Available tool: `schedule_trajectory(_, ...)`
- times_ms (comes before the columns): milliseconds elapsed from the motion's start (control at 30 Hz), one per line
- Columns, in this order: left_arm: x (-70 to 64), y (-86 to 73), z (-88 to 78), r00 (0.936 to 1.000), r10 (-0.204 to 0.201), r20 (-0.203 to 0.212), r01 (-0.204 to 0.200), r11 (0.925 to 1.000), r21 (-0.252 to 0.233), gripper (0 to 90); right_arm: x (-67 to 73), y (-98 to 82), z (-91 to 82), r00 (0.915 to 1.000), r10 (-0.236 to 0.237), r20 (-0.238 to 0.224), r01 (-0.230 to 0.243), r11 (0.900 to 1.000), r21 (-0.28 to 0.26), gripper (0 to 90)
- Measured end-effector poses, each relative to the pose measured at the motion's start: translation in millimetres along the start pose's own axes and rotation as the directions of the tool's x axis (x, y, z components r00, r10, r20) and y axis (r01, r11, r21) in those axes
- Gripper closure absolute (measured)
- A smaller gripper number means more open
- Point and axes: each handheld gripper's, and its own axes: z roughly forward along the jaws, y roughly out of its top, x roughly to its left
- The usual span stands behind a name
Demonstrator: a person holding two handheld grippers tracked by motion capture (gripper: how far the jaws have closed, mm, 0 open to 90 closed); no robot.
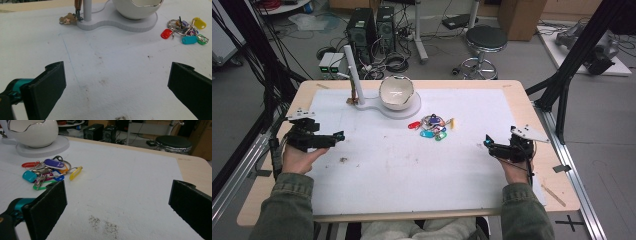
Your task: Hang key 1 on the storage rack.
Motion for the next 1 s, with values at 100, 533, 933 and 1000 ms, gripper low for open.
schedule_trajectory(100, 1.7, -6.0, -2.3, 1.0000, -0.001, 0.000, 0.001, 0.9999, -0.010, 2.1, 0.8, 0.0, -0.5, 1.0000, 0.008, 0.000, -0.008, 1.000, 0.002, 0.6)
schedule_trajectory(533, 14.0, -32.8, -8.8, 0.9992, -0.037, -0.015, 0.036, 0.9990, -0.027, 2.1, 1.5, -0.2, -0.3, 1.0000, -0.001, -0.002, 0.001, 1.000, 0.004, 0.6)
schedule_trajectory(933, 19.9, -57.7, -13.3, 0.9981, -0.040, -0.046, 0.039, 0.9989, -0.026, 2.1, 2.6, -0.4, 3.5, 0.9993, 0.008, -0.037, -0.006, 0.999, 0.039, 0.6)
schedule_trajectory(1000, 19.8, -61.0, -12.7, 0.9980, -0.037, -0.052, 0.035, 0.9991, -0.025, 2.1, 4.2, 0.2, 5.6, 0.9986, 0.019, -0.049, -0.016, 0.998, 0.053, 0.6)
